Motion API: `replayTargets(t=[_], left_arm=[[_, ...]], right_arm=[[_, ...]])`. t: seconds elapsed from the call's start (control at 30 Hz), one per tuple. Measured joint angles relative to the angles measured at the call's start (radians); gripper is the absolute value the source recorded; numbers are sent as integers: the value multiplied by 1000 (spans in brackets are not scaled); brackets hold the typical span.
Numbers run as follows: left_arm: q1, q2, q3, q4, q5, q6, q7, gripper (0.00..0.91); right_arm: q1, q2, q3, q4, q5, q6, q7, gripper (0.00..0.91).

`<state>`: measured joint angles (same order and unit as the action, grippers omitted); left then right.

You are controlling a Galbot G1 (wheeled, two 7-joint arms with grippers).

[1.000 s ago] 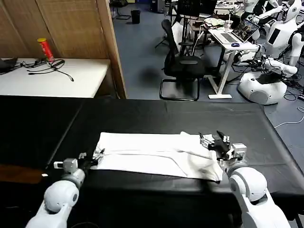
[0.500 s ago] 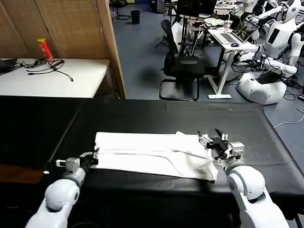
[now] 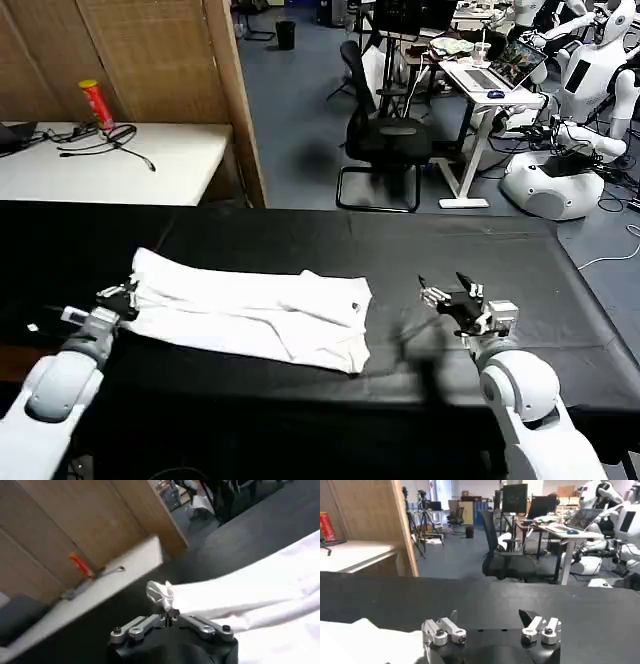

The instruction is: Fold and organize the clothes.

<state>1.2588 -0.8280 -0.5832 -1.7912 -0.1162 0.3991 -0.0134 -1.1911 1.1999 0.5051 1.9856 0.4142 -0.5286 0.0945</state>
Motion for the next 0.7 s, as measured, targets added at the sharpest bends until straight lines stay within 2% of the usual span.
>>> replayTargets(t=[0.33, 0.7], left_arm=[[-12, -100, 131, -144, -202, 77, -72, 0], [-62, -280, 278, -214, -406, 108, -106, 0]], right_arm=[[-45, 20, 39, 12, -32, 13, -4, 878], [-91, 28, 90, 26, -41, 15, -4, 878]])
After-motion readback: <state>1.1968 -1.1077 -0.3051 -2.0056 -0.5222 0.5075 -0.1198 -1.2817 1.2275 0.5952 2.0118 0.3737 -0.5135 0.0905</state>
